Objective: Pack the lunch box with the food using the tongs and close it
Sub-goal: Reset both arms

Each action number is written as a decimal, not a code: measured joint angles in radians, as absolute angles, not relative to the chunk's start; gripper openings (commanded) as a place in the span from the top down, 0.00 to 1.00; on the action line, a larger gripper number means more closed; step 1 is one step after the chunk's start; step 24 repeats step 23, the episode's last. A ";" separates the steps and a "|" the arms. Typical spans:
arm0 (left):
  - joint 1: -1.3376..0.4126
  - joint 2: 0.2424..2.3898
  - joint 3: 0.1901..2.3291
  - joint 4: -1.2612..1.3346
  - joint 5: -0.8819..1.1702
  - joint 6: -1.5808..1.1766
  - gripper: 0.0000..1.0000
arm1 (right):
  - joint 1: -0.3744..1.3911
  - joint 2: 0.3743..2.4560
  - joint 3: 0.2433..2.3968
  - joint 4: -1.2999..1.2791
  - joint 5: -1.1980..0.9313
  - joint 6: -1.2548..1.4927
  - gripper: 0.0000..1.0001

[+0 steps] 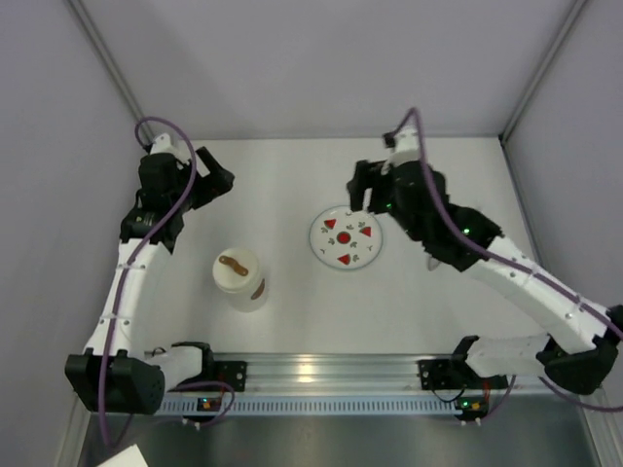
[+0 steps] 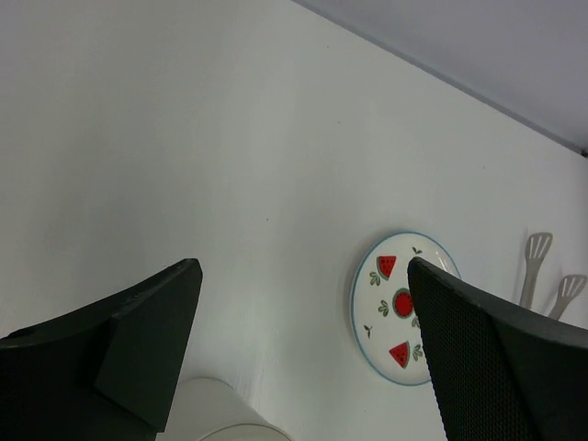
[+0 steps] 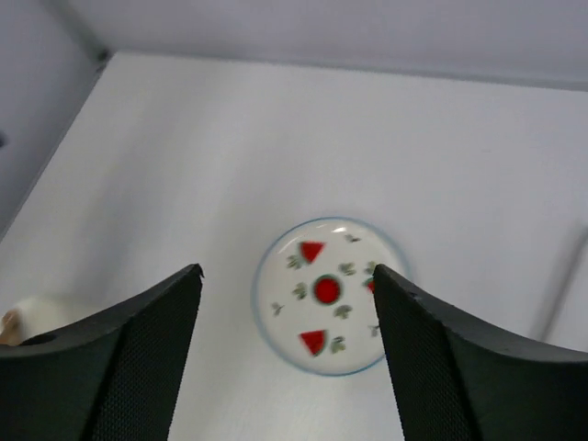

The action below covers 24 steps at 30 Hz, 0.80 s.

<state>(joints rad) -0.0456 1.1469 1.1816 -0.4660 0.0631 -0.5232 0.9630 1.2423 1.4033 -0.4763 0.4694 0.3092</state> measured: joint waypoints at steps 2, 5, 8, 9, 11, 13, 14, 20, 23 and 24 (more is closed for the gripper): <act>-0.070 1.171 1.206 -0.469 0.089 -0.512 0.01 | 0.807 1.166 1.379 -0.482 0.505 0.337 0.02; -0.139 1.224 1.269 -0.479 0.117 -0.484 0.01 | 0.676 1.090 1.375 -0.488 0.535 0.360 0.00; -0.222 1.274 1.348 -0.491 0.117 -0.447 0.01 | 0.578 1.054 1.375 -0.493 0.527 0.378 0.01; -0.252 1.289 1.375 -0.495 0.115 -0.434 0.01 | 0.546 1.051 1.375 -0.497 0.513 0.384 0.00; -0.299 1.311 1.416 -0.494 0.116 -0.412 0.01 | 0.506 1.052 1.375 -0.502 0.496 0.388 0.01; -0.325 1.319 1.432 -0.493 0.117 -0.395 0.01 | 0.493 1.058 1.375 -0.510 0.468 0.390 0.01; -0.327 1.319 1.432 -0.495 0.118 -0.390 0.01 | 0.493 1.063 1.375 -0.516 0.453 0.390 0.00; -0.333 1.319 1.432 -0.496 0.119 -0.371 0.01 | 0.493 1.079 1.375 -0.544 0.402 0.386 0.00; -0.343 1.319 1.432 -0.496 0.120 -0.364 0.01 | 0.493 1.077 1.375 -0.545 0.390 0.385 0.01; -0.343 1.319 1.432 -0.496 0.120 -0.364 0.01 | 0.493 1.077 1.375 -0.545 0.390 0.385 0.01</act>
